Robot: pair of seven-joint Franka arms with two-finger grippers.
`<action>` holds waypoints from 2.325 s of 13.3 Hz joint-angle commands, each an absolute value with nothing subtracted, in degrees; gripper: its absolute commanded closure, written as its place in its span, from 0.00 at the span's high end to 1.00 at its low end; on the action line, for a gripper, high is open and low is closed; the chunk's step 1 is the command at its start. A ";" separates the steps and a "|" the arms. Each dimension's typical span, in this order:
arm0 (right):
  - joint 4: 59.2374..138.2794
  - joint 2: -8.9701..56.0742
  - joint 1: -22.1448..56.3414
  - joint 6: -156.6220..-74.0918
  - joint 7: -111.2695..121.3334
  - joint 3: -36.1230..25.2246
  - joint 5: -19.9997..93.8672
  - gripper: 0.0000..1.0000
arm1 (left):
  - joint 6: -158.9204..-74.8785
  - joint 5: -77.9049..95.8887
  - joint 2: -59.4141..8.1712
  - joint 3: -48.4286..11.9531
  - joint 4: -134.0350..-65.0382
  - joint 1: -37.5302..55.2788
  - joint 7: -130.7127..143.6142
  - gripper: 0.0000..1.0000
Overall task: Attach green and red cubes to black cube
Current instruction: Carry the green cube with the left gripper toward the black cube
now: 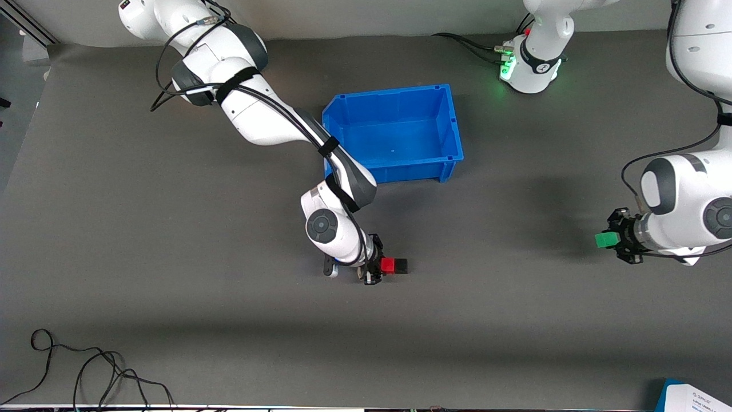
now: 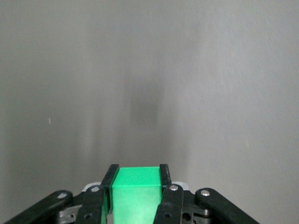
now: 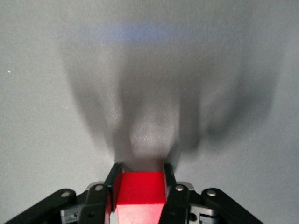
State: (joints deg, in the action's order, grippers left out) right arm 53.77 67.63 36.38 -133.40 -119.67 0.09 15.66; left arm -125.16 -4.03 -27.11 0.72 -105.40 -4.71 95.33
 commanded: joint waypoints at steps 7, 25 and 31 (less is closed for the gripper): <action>53.00 68.38 36.56 -131.04 -121.20 -0.35 13.01 0.16 | -124.62 -1.07 -28.04 1.05 -99.94 12.90 112.58 0.00; 52.65 68.03 36.83 -132.28 -120.76 0.26 13.18 0.16 | -134.90 2.37 -45.35 1.14 -83.23 30.94 120.50 0.00; 52.56 68.03 36.91 -133.95 -120.85 0.97 13.27 0.16 | -137.28 2.37 -48.16 1.41 -82.97 33.31 120.50 0.00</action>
